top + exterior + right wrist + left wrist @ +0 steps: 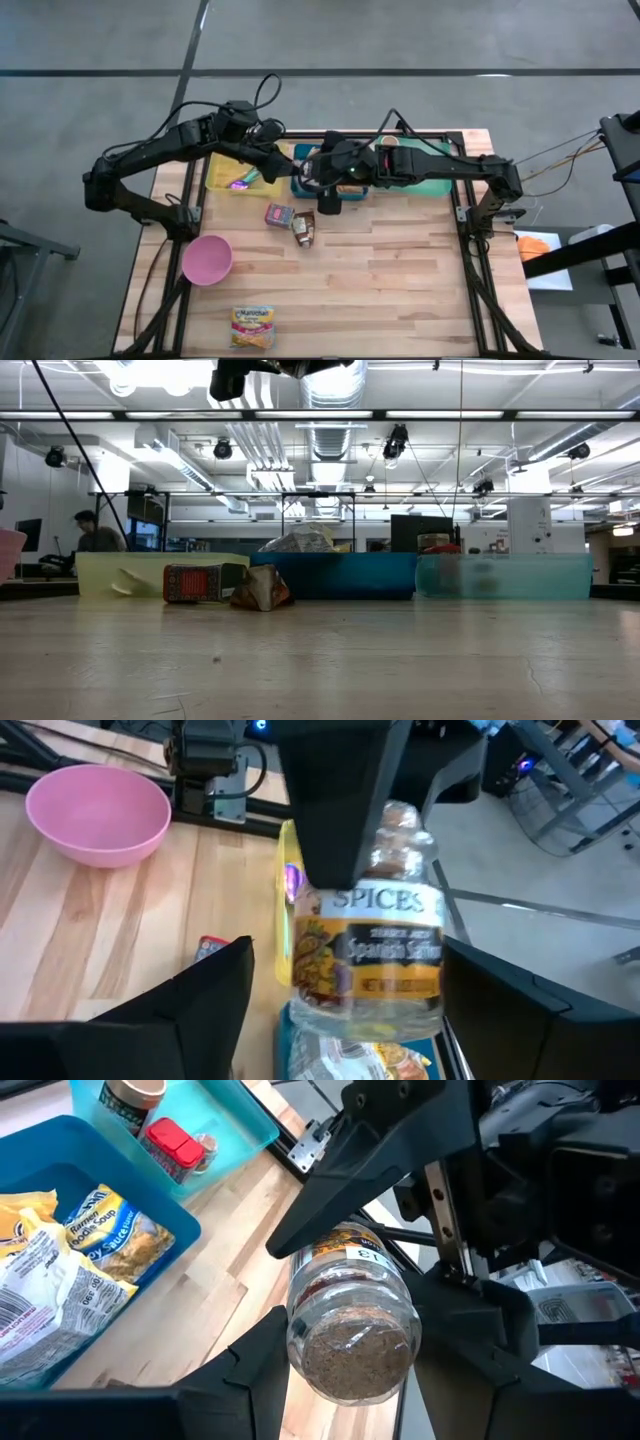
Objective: Pick & Place Food Item
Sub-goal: Put the brown seasoning bottle into the light green bin
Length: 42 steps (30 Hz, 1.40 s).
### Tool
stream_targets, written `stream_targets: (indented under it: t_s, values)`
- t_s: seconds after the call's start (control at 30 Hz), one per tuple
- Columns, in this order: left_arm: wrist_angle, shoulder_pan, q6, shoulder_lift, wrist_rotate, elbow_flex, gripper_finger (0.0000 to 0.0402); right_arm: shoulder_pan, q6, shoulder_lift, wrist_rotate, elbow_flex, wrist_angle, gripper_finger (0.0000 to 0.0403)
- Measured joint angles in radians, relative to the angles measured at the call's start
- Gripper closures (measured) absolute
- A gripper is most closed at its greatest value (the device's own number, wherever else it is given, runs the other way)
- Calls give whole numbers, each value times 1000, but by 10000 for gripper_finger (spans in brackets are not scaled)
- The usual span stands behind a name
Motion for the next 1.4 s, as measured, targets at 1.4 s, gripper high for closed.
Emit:
stream_targets:
  t_s: [1.4]
  values:
    - [-13, 1, -15, 8, -37, -1, 225, 2, -32, 15, 31, 0, 3, 216]
